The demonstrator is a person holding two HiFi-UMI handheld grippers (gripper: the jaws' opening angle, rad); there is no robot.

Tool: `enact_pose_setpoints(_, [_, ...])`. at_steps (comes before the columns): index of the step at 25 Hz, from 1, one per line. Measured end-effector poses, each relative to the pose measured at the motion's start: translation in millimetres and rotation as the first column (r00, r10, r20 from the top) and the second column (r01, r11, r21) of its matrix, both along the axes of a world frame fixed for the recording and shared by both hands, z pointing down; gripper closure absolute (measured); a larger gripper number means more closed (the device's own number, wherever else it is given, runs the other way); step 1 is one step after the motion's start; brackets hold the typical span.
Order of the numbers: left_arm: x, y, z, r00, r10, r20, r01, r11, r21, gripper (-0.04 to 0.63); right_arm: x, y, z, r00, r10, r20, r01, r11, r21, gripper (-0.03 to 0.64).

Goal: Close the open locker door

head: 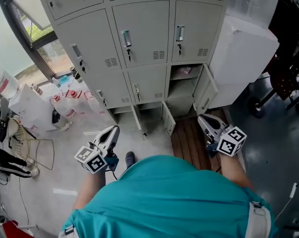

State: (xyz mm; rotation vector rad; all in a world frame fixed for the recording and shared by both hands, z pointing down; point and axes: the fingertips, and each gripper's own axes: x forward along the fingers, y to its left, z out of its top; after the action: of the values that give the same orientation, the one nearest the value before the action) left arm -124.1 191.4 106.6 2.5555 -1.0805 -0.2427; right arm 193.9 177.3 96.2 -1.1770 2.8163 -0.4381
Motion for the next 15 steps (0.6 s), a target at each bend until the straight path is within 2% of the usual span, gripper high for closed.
enact_pose_setpoints(4, [-54,-85,3,0.994,0.111,0.003,-0.111,0.994,-0.004,0.591,-63,-67,-8,0.996,0.089,0.028,-0.089,0.996,0.000,0.618])
enact_pose_setpoints(9, [-95,-174,-7,0.967,0.249,0.043,-0.249,0.968,-0.015,0.591,-110,-133,-40,0.979,0.197,0.045,-0.198,0.980,0.002,0.618])
enact_pose_setpoints(12, [-96,-216,-6,0.950,0.308,0.041,-0.308,0.951,-0.020,0.591,-120,-152,-33,0.973,0.230,0.001,-0.230,0.973,-0.027,0.618])
enact_pose_setpoints(15, [-74,-243,-2,0.932,0.362,0.017,-0.361,0.932,-0.029,0.591,-104,-165,-21,0.960,0.278,-0.014,-0.279,0.958,-0.061,0.618])
